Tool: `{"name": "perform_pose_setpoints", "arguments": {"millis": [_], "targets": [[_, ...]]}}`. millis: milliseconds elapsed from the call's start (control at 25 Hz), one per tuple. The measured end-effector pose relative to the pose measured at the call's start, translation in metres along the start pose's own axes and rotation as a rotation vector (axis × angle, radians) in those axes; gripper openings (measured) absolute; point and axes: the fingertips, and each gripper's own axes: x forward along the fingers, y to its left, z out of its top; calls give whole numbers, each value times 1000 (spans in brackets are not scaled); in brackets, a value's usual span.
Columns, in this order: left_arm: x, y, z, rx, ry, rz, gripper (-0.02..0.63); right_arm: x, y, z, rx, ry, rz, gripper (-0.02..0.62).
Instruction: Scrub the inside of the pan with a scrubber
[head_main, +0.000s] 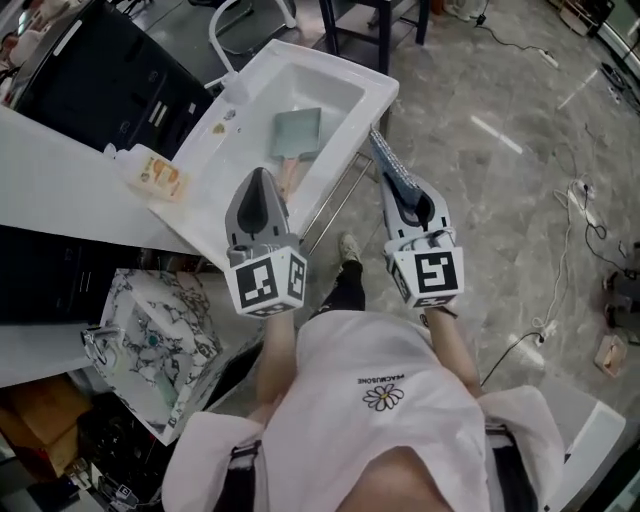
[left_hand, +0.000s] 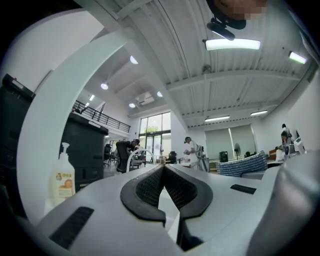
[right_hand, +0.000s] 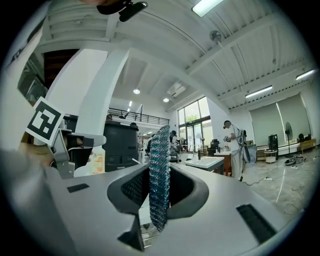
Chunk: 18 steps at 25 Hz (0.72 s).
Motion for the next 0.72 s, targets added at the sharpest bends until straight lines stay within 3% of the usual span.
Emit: {"name": "perform_pose_setpoints", "arguments": {"millis": [160, 360, 560, 720], "targets": [[79, 19, -9, 55, 39, -20, 15, 79, -10, -2, 18, 18, 27, 54], [159, 50, -23, 43, 53, 3, 15, 178, -27, 3, 3, 24, 83, 54], [197, 82, -44, 64, 106, 35, 15, 248, -11, 5, -13, 24, 163, 54], [210, 99, -46, 25, 113, 89, 15, 277, -1, 4, -7, 38, 213, 54]]}}
